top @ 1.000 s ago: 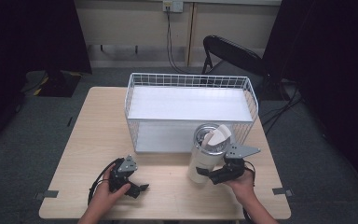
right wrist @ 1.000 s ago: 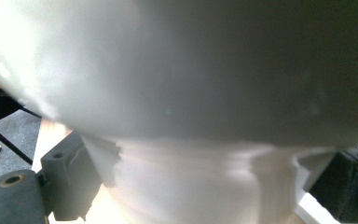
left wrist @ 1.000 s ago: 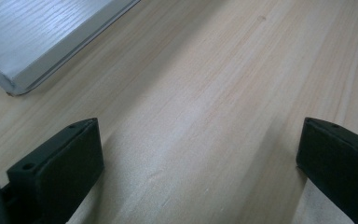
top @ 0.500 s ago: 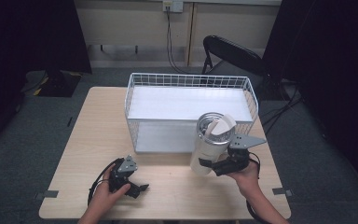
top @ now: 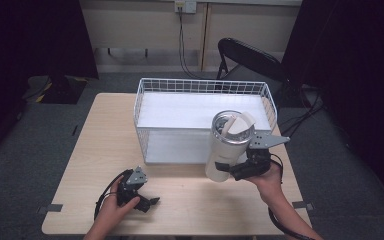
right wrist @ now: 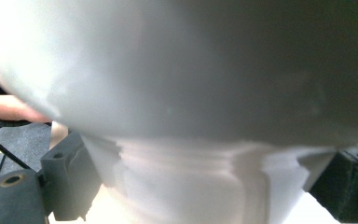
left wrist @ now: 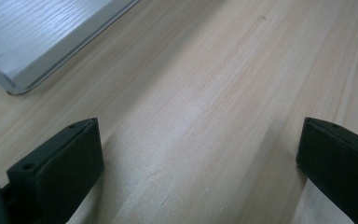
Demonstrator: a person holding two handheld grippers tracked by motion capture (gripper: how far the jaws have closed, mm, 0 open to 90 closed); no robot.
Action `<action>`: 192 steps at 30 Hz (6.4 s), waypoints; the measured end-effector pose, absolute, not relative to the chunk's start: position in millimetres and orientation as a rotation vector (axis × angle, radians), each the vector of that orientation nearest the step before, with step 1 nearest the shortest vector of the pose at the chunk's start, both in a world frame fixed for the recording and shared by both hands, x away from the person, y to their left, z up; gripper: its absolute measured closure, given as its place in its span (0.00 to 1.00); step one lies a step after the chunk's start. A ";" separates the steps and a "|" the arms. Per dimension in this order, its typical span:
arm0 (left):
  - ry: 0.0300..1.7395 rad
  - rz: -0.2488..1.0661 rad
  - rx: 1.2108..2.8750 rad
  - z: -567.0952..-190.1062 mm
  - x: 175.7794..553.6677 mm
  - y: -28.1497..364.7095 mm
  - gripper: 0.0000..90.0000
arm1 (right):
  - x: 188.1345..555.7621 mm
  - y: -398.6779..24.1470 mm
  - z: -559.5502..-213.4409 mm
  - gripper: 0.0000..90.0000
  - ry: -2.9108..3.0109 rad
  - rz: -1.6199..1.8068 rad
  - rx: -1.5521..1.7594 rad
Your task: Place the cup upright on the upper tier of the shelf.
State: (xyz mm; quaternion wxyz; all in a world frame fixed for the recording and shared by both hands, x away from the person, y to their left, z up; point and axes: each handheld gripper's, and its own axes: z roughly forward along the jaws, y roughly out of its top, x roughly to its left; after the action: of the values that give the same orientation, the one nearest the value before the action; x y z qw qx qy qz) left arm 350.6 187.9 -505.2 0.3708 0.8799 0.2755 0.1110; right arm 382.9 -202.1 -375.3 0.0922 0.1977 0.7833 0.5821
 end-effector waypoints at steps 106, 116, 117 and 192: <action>0.705 0.289 2.255 -505.0 347.7 188.1 0.00 | 456.2 -174.1 -234.2 0.11 2.264 1.681 0.733; 0.704 0.287 2.257 -504.9 347.7 188.3 0.00 | 468.6 -170.1 -235.1 0.11 2.240 1.660 0.759; 0.705 0.287 2.257 -504.9 347.6 188.3 0.00 | 469.9 -169.9 -235.5 0.11 2.237 1.659 0.766; 0.701 0.290 2.259 -504.8 347.5 188.5 0.00 | 507.6 -148.4 -268.6 0.10 2.177 1.480 0.814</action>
State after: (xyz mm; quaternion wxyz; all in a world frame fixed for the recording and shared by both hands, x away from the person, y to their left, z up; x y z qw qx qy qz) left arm 347.5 188.5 -504.8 0.3701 0.8806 0.2732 0.1132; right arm 507.6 -148.4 -268.6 0.1920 0.2899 0.7754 0.5272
